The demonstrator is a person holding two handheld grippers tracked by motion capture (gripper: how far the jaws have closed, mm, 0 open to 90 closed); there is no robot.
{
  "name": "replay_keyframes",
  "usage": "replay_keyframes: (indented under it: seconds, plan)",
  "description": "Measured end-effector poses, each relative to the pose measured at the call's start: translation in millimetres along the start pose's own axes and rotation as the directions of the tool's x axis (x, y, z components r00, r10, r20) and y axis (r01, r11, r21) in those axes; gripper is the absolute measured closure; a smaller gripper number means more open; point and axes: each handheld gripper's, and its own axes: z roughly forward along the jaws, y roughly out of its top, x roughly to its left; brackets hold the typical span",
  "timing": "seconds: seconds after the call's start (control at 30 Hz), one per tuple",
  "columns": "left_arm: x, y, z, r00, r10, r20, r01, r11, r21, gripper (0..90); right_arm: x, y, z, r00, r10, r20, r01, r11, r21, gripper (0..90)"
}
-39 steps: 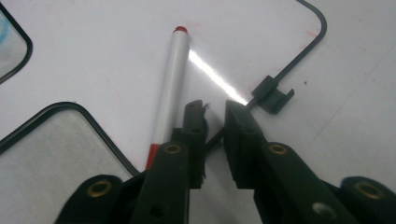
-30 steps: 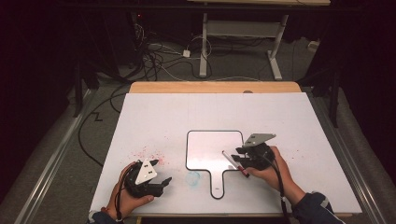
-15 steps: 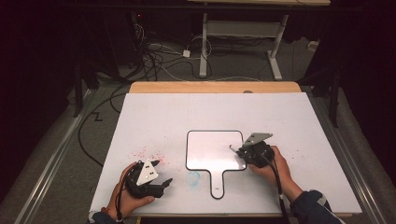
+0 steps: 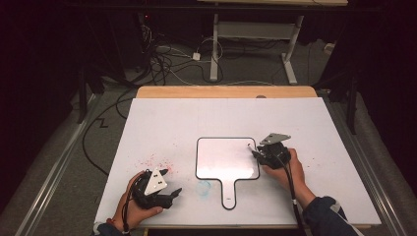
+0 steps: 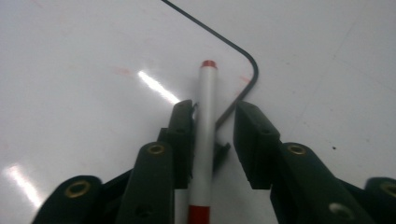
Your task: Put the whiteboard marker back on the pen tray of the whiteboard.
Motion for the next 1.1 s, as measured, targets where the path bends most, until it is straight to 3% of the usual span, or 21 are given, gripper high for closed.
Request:
replay_keyframes:
  seconds: [0.17,0.43,0.53,0.6,0.67,0.73,0.83,0.9,1.0,1.1]
  plan:
    - [-0.3,0.3,0.0,1.0000,0.002,-0.002,-0.002,1.0000,0.000,22.6,-7.1,0.4,1.2,0.9982,0.055,-0.026,-0.055,0.998,-0.009,66.6]
    - [-0.3,0.2,0.1,1.0000,0.002,0.000,-0.002,1.0000,0.001,22.6,-13.7,-1.3,1.1,0.9967,0.080,0.008,-0.080,0.997,-0.002,65.8]
    - [-0.3,0.4,0.5,1.0000,0.003,0.000,-0.003,1.0000,0.003,22.6,-16.2,-3.1,1.1,0.9941,0.107,-0.019,-0.107,0.994,-0.015,67.9]
    - [-0.5,0.5,0.8,1.0000,0.004,0.003,-0.004,1.0000,0.004,22.6,-15.2,-2.7,0.0,0.9945,0.100,-0.029,-0.101,0.995,-0.027,70.4]
    - [-0.5,0.6,1.1,1.0000,0.004,0.003,-0.004,1.0000,0.005,22.6,-13.0,-1.5,-1.6,0.9940,0.087,-0.067,-0.089,0.995,-0.038,77.7]
    - [-0.6,0.6,1.2,1.0000,0.005,0.003,-0.005,1.0000,0.007,22.6,-9.8,-1.1,-0.5,0.9939,0.077,-0.079,-0.079,0.997,-0.023,83.0]
    - [-0.6,0.5,0.2,1.0000,0.005,0.002,-0.005,1.0000,0.003,22.6,-9.3,-0.6,-2.7,0.9973,0.063,-0.038,-0.063,0.998,-0.022,73.3]
    - [-0.3,0.2,-0.2,1.0000,0.004,-0.001,-0.004,1.0000,0.002,22.6,-9.4,-0.8,-9.2,0.9972,0.071,-0.022,-0.072,0.997,-0.026,73.6]
    - [-0.1,-0.1,-0.4,1.0000,0.001,0.001,-0.001,1.0000,0.000,22.6,-8.6,-4.9,-15.9,0.9966,0.076,-0.032,-0.077,0.997,-0.010,72.8]
    - [-0.8,0.4,0.0,1.0000,0.006,0.003,-0.006,1.0000,0.004,22.6,-6.1,-10.5,-14.8,0.9963,0.076,-0.039,-0.075,0.996,0.038,71.4]
